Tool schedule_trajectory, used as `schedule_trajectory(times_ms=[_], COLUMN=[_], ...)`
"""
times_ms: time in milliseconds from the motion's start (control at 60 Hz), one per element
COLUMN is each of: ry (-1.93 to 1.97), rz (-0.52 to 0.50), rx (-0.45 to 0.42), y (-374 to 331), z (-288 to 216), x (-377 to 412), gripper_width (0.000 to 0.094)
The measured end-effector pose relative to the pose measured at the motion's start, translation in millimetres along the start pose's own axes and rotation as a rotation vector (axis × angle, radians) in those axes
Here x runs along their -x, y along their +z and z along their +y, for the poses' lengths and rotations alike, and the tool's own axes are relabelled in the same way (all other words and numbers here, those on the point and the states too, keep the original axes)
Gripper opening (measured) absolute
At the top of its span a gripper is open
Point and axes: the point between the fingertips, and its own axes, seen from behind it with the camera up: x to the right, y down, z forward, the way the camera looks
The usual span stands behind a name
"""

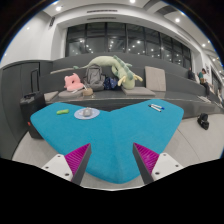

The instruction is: Arrange mouse

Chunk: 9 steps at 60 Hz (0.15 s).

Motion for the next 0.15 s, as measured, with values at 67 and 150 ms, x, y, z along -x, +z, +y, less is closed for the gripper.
schedule_trajectory(times_ms=[67, 150], ry=[-0.017, -0.023], rz=[0.022, 0.046], rx=[-0.023, -0.037], y=[-4, -7], z=[-4, -8], x=[-6, -13], gripper_width=[0.085, 0.0853])
